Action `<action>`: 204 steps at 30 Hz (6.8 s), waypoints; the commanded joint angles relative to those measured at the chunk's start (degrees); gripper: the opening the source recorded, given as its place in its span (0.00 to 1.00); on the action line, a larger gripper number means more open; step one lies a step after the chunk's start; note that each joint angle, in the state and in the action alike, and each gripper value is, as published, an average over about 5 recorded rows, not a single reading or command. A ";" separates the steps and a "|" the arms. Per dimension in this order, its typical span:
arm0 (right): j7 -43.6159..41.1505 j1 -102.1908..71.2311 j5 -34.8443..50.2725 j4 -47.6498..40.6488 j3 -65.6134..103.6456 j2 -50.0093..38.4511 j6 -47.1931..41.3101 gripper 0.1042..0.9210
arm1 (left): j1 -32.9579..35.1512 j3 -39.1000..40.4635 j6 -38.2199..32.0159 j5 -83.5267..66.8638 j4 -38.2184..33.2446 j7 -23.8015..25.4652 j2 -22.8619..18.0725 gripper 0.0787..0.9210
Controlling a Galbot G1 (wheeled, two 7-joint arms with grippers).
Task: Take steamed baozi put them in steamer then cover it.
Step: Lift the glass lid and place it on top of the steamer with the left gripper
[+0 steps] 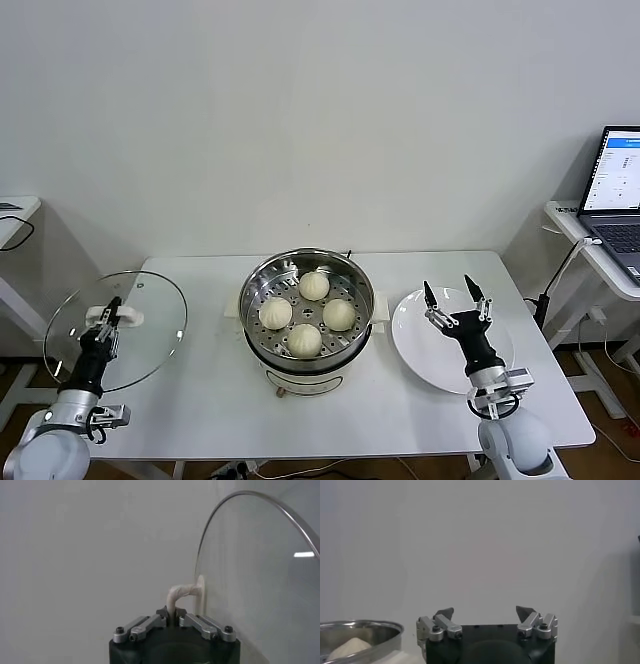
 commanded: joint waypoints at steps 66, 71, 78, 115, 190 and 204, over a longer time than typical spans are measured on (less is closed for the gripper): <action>-0.36 0.60 -1.67 -2.80 3.34 4.07 0.91 0.88 | -34.02 66.04 54.06 2.78 -6.50 23.30 1.84 0.13; -0.39 0.60 -1.71 -2.98 3.44 4.06 0.98 0.88 | -34.05 65.27 54.06 3.49 -4.91 23.34 0.84 0.13; -0.48 0.83 -1.80 -3.40 3.24 4.22 1.11 0.88 | -33.38 64.24 54.06 5.75 -3.25 23.54 -1.05 0.13; -1.39 1.92 -2.40 -6.22 1.83 4.90 1.97 0.88 | -28.41 60.86 53.59 13.81 -0.92 23.35 -6.59 0.13; -2.59 2.74 -3.26 -8.18 0.71 5.24 2.42 0.88 | -25.05 59.93 49.29 15.66 -2.71 21.02 -7.19 0.35; -2.67 3.50 -3.29 -8.94 0.09 4.97 2.58 0.88 | -15.30 60.03 50.30 11.64 -19.32 19.26 2.42 0.83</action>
